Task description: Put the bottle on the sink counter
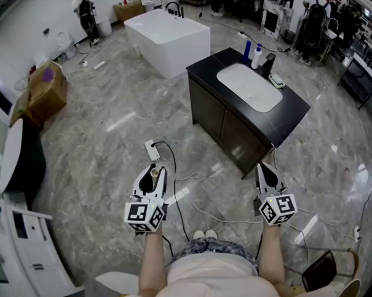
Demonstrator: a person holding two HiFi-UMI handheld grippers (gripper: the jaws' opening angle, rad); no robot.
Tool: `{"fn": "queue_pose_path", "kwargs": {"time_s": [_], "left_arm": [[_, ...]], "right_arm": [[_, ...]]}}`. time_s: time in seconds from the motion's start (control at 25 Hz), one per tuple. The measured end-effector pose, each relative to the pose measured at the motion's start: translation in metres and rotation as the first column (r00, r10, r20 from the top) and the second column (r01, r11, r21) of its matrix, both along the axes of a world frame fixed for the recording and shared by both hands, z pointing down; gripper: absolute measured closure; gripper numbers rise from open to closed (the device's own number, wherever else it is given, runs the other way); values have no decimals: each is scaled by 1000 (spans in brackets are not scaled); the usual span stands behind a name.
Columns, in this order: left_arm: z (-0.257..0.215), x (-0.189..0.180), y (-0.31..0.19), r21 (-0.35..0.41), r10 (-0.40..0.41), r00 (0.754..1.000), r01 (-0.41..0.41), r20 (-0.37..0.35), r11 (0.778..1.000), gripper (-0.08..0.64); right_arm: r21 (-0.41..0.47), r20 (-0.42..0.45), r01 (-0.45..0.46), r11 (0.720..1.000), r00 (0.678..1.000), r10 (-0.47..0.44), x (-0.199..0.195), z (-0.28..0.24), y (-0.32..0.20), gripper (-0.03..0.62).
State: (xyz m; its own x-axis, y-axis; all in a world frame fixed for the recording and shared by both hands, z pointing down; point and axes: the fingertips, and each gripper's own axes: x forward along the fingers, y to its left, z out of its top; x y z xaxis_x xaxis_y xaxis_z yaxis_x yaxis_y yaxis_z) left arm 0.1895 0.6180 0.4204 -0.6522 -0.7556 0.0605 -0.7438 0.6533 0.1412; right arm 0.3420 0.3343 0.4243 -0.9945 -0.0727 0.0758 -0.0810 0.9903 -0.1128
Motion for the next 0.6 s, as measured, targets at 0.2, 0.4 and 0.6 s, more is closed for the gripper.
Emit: {"fn": "queue_pose_path", "kwargs": {"time_s": [0.2,0.4,0.6], "left_arm": [[3,-23,-6,0,9,1000,-9,-2,1000,416],[7,-58,-8,2,19,1000,-19,-3,1000,416],[13,-82,-13,2,22,1000,-22,-9,1000,416]], "right_arm": [[-6,-15,-19,1000,1000,19,-22,8,-7,578],[-14,1,-44,999,999,44,-48,8,-8,578],[-26,2,-50,998,999,51,-66,15,-12,578]]}}
